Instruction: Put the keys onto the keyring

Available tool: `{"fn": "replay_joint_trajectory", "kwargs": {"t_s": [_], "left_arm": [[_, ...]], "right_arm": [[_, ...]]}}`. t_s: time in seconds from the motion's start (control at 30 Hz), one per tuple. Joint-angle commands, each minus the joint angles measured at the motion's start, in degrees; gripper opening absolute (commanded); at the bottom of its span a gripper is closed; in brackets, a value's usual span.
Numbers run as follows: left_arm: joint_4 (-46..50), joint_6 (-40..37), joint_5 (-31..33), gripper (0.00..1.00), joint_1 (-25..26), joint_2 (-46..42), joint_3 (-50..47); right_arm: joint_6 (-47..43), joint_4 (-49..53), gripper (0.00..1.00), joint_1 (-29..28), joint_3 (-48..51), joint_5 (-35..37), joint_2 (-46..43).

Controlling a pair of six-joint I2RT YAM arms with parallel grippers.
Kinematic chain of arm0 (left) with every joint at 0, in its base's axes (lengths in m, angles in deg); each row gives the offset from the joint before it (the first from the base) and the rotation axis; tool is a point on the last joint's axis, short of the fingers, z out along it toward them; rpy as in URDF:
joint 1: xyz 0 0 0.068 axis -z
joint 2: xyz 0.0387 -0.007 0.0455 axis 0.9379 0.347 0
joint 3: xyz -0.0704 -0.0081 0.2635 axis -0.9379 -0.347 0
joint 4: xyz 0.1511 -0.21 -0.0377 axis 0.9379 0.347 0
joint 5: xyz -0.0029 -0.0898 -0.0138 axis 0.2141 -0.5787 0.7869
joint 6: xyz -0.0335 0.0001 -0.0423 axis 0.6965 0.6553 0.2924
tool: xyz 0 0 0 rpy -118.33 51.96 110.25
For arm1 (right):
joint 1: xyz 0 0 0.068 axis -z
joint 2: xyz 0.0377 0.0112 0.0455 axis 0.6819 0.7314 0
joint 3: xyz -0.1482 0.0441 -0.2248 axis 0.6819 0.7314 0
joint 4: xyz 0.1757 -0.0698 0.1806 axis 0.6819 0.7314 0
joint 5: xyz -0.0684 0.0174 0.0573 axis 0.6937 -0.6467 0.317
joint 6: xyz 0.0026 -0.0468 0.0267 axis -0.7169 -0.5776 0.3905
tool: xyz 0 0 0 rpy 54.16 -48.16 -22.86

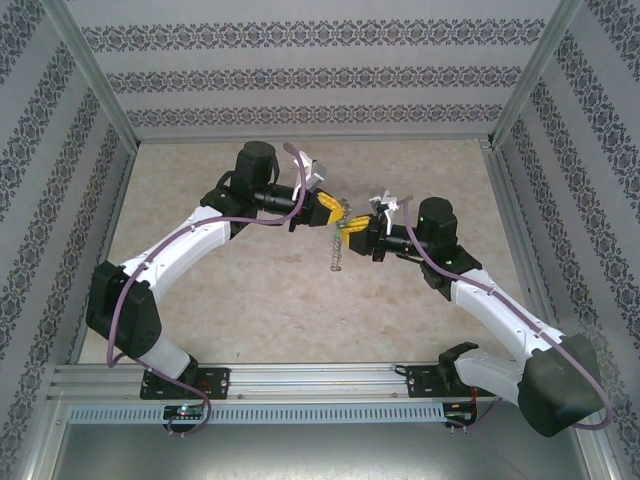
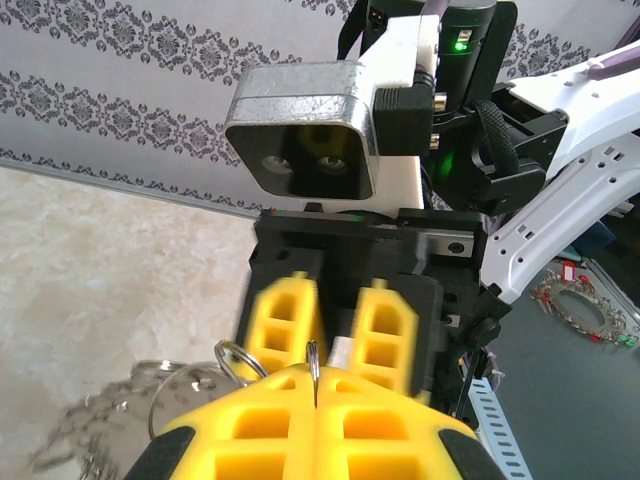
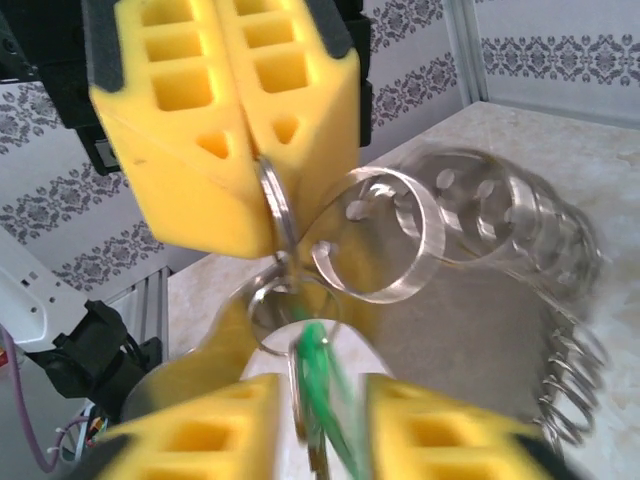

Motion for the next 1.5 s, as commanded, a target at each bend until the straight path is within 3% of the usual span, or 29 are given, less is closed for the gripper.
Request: {"fn": "replay_joint_trajectory", "kwargs": {"t_s": [0.0,0.37,1.1,1.47], "left_arm": [[-1.7,-0.1,-1.6,0.0,0.6,-2.1,0.3],[-1.4,-0.4,-1.8,0.0,0.5,-2.1,0.3],[-1.9,0.1,-2.0,0.0,0.5,-1.4,0.7],[-2.8,0.7,-2.0,0.0,0.5,-1.3,0.7]], "right_arm": [[0.5,-0.6,0.38,0.3,0.1,0.4,-1.7],[6.4,-4.6,0.24,3.6,0.6,1.3,-7.2],[11.3,-11.0,0.19,1.7,-2.6,-0.3,-2.5],[11.2,-11.1,0.09,0.4,-3.5,-0.7,-1.5]]}}
